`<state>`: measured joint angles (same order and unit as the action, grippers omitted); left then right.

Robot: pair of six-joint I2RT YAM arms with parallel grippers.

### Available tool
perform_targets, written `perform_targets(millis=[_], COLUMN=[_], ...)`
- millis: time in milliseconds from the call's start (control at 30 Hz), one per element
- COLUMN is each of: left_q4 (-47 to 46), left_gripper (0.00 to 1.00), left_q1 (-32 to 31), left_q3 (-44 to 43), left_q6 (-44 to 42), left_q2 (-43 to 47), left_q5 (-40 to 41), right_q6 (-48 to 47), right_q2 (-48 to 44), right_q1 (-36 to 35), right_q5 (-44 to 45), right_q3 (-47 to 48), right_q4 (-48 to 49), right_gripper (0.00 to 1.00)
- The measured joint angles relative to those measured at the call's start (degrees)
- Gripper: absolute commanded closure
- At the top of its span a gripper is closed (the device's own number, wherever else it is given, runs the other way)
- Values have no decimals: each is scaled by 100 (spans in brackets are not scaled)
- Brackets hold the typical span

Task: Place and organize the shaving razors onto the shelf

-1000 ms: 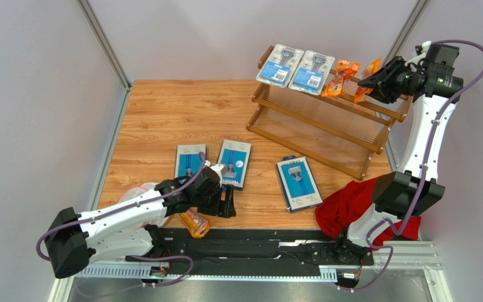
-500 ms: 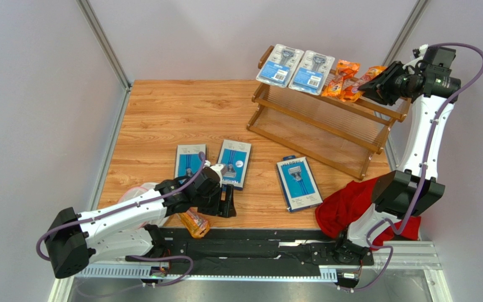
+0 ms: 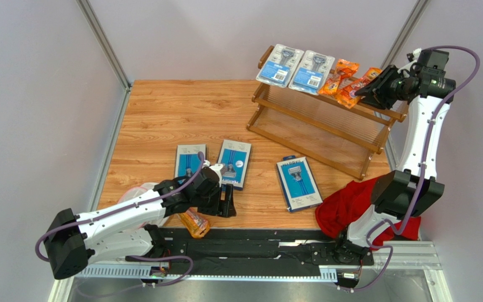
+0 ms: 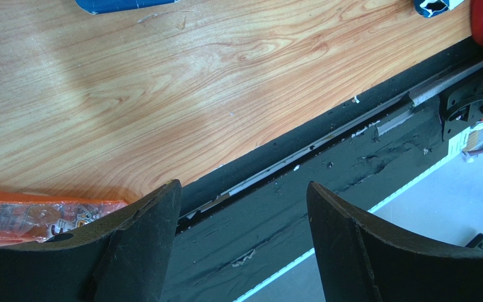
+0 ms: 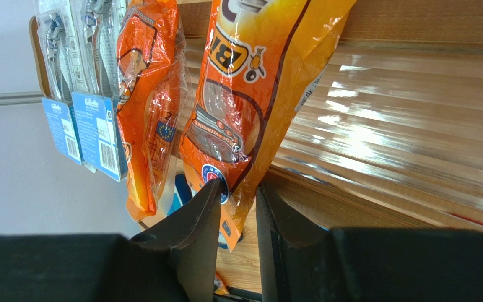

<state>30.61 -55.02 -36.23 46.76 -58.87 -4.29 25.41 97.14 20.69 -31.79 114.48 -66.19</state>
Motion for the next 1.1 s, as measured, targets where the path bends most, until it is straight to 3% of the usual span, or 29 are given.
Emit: perform_targets(millis=[200,733,1100], left_q4=[2,577,1451], left_gripper=[19,17,14], left_q1=[0,0,68], left_q3=[20,-334,-1113], left_q6=[31,15,114], left_q2=[31,295,94], left_q5=[0,282,1062], right_q6=[-48,-39,-74], right_q2=[-238,-1818,-2461], right_q1=[0,-129,-837], right_q5=[131,280,332], right_q3=[0,-476,-839], right_q4=[-46,-37,50], right_gripper=[31,13,12])
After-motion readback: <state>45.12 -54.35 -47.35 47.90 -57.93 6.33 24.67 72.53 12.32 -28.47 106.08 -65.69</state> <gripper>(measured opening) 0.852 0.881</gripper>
